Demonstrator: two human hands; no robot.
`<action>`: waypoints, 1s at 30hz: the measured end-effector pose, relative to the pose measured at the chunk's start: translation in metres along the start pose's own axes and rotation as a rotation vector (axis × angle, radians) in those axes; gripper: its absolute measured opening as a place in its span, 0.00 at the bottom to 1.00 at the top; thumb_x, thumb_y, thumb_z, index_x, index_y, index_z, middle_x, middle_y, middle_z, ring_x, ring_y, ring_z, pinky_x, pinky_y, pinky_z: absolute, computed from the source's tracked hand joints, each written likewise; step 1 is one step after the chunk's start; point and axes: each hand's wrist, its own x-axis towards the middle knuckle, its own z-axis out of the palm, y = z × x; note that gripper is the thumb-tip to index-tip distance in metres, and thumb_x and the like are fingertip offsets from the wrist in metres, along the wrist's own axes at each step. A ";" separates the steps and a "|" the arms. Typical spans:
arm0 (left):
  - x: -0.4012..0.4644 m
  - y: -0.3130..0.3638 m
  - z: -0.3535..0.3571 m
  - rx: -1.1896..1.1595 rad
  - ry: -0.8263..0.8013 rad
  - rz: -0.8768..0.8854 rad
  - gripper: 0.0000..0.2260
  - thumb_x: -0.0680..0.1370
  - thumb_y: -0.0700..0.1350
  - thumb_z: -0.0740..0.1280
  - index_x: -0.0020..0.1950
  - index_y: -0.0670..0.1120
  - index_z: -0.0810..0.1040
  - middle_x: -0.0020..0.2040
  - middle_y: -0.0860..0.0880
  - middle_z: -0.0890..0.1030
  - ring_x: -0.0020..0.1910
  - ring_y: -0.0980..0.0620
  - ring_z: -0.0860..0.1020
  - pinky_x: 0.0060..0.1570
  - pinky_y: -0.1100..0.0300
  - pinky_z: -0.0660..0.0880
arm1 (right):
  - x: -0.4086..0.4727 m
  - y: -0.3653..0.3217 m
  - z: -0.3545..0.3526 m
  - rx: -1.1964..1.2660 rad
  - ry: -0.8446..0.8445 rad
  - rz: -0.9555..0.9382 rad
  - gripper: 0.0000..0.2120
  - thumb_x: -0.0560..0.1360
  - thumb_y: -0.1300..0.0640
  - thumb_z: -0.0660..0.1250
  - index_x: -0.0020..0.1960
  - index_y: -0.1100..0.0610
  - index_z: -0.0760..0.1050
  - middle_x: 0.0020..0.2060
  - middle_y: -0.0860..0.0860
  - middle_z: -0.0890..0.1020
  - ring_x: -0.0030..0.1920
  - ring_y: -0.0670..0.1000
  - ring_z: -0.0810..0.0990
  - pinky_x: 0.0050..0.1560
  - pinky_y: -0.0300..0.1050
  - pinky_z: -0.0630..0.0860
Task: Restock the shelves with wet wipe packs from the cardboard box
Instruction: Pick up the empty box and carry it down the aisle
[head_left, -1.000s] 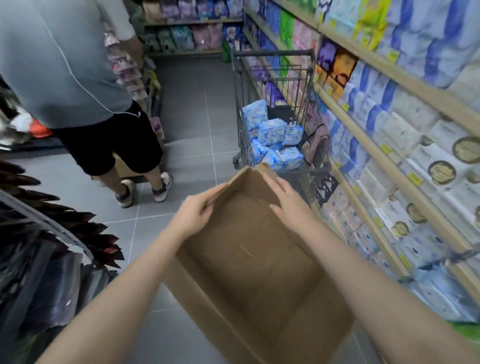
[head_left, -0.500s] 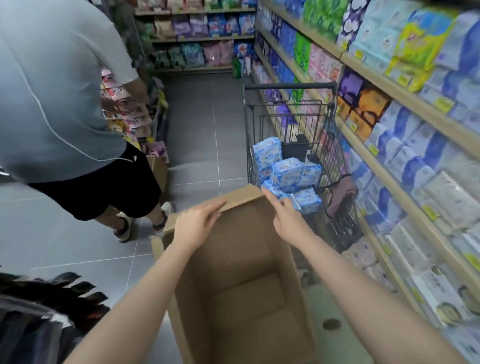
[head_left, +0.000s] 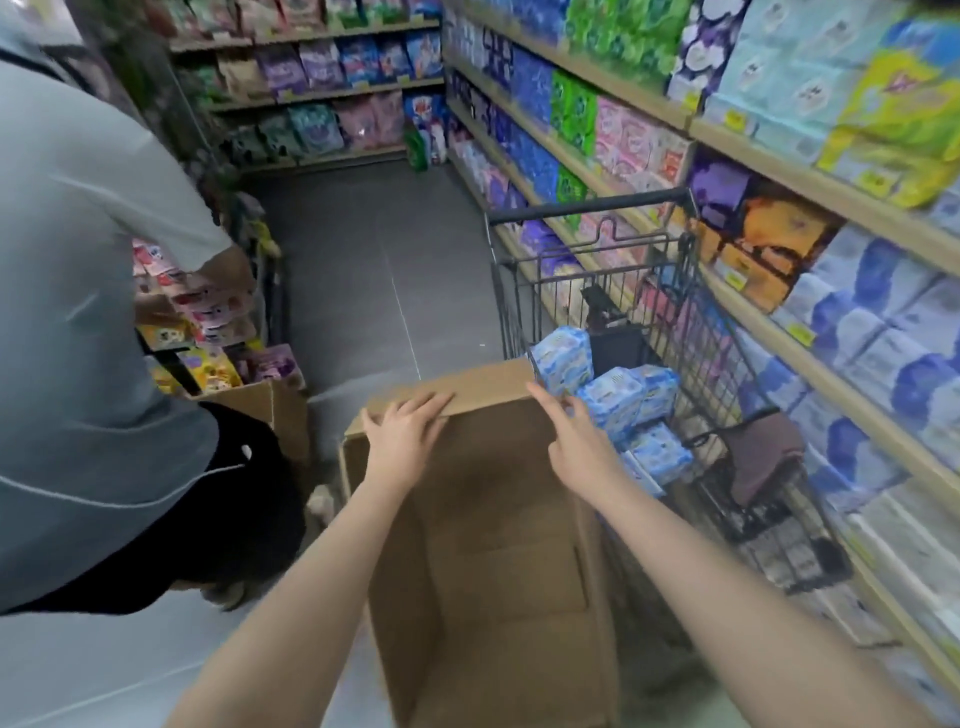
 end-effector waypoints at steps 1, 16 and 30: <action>0.013 -0.011 -0.001 -0.015 -0.007 -0.007 0.17 0.81 0.53 0.57 0.70 0.61 0.68 0.70 0.53 0.70 0.69 0.48 0.67 0.67 0.32 0.49 | 0.013 -0.010 0.004 -0.005 0.013 0.001 0.39 0.75 0.68 0.55 0.74 0.35 0.47 0.73 0.57 0.56 0.49 0.60 0.77 0.41 0.48 0.71; 0.229 -0.152 -0.011 -0.066 0.020 -0.140 0.17 0.81 0.52 0.57 0.70 0.60 0.68 0.70 0.50 0.71 0.70 0.44 0.66 0.68 0.32 0.50 | 0.270 -0.102 0.041 0.039 -0.026 -0.074 0.38 0.75 0.70 0.54 0.73 0.35 0.52 0.72 0.56 0.59 0.55 0.63 0.75 0.44 0.45 0.68; 0.562 -0.173 -0.042 0.036 0.161 0.000 0.17 0.81 0.48 0.58 0.70 0.55 0.70 0.69 0.47 0.73 0.68 0.42 0.67 0.68 0.37 0.53 | 0.568 -0.126 -0.028 0.159 0.080 -0.044 0.40 0.75 0.72 0.55 0.73 0.35 0.50 0.74 0.56 0.54 0.58 0.63 0.74 0.42 0.45 0.68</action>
